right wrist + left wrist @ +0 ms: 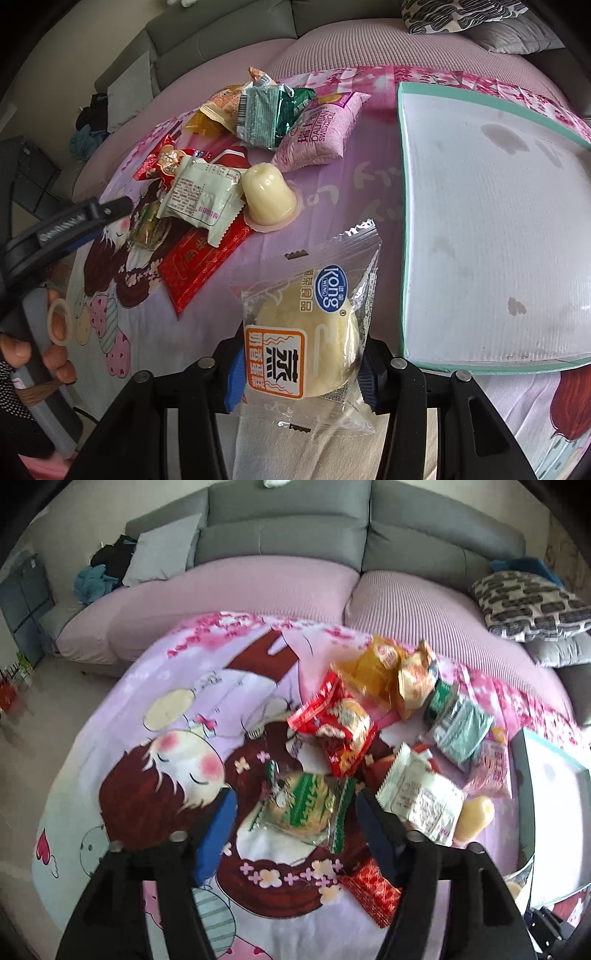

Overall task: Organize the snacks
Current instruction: 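Grasp the green-edged round cookie packet with the left tool, then carry the bun and cookie packet onto the teal tray and open both tools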

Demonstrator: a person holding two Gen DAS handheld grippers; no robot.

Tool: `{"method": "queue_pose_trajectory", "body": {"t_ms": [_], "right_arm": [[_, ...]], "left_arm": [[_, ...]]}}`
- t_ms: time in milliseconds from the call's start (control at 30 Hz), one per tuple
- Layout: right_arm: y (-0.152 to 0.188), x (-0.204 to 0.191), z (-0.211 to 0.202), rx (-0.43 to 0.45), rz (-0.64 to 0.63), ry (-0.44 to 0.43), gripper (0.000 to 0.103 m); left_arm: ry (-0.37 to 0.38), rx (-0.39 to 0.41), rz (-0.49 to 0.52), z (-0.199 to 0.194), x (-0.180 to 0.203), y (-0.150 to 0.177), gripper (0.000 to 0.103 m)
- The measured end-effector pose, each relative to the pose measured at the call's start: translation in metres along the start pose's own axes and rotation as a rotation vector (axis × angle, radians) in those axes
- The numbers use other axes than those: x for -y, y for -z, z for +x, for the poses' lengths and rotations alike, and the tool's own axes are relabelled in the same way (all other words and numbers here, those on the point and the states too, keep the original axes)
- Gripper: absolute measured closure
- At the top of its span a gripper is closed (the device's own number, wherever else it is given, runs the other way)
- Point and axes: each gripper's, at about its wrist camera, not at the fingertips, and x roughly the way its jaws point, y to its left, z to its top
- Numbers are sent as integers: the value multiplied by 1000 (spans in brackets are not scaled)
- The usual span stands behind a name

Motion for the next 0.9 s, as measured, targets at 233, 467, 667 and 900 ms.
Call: {"method": "queue_pose_trajectory", "body": {"t_ms": [233,467,667,900], "right_arm": [[2,0,2,-4,-5,5,51],[0,-1,3,-8,-9,6,51],[0,-1,3,-7,-9,6,51],[-3,-2,-6,21,-10,-14,52]], "left_arm": [[24,-91,-6,43,2,5,30],[32,-92,-24,54,3,11,47],[33,-97,-30,51,2,12,51],[29,-69,-39,32,0,10,51]]}}
